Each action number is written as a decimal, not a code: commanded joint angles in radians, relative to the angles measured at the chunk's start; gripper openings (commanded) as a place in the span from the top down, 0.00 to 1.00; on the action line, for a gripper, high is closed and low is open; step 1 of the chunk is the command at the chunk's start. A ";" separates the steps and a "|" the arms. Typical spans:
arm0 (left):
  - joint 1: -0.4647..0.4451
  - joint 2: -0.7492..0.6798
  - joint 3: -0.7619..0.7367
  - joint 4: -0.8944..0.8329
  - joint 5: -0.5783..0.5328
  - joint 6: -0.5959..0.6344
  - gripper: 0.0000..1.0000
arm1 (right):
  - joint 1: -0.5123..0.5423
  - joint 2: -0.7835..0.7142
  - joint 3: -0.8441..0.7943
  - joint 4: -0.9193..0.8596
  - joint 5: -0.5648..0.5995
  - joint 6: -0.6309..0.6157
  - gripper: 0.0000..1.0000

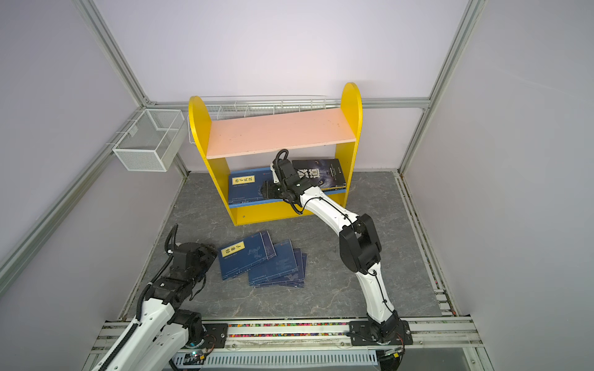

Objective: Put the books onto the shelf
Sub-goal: 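Lower the navy book flat onto the blue shelf with the right gripper, then open the right gripper and move it back to the navy books on the table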

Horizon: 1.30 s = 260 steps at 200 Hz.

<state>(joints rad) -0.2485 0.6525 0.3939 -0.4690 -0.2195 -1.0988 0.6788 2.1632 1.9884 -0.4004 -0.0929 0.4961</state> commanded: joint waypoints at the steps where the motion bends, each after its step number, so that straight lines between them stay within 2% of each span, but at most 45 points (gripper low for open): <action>1: 0.005 -0.005 -0.003 0.003 -0.004 -0.013 0.25 | 0.006 0.030 0.029 -0.003 0.001 -0.030 0.38; 65: 0.005 -0.005 -0.004 0.010 -0.002 -0.007 0.25 | 0.017 0.060 0.074 -0.009 -0.005 -0.038 0.39; 90: 0.006 0.004 0.001 0.010 -0.006 -0.003 0.25 | 0.017 0.031 0.050 -0.009 0.041 -0.070 0.34; 127: 0.006 0.040 0.015 0.014 -0.007 0.007 0.25 | 0.019 -0.152 -0.141 0.091 0.154 -0.132 0.30; 144: 0.006 0.067 0.025 0.013 -0.010 0.062 0.25 | 0.029 -0.267 -0.273 0.135 0.161 -0.174 0.29; 162: 0.012 0.096 0.042 0.005 -0.002 0.106 0.25 | 0.056 -0.378 -0.435 0.171 0.095 -0.234 0.30; 185: 0.011 0.160 0.062 -0.018 0.029 0.189 0.26 | 0.110 -0.429 -0.547 0.113 -0.037 -0.297 0.31; 225: 0.012 0.252 0.046 -0.038 0.159 0.277 0.28 | 0.218 -0.418 -0.693 0.073 -0.158 -0.378 0.31; 260: 0.011 0.295 0.053 0.005 0.247 0.341 0.29 | 0.235 -0.335 -0.710 0.079 -0.221 -0.352 0.32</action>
<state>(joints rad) -0.2420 0.9237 0.4286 -0.4816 -0.0570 -0.8310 0.9203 1.7855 1.2839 -0.3237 -0.2420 0.1707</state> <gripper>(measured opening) 0.712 0.685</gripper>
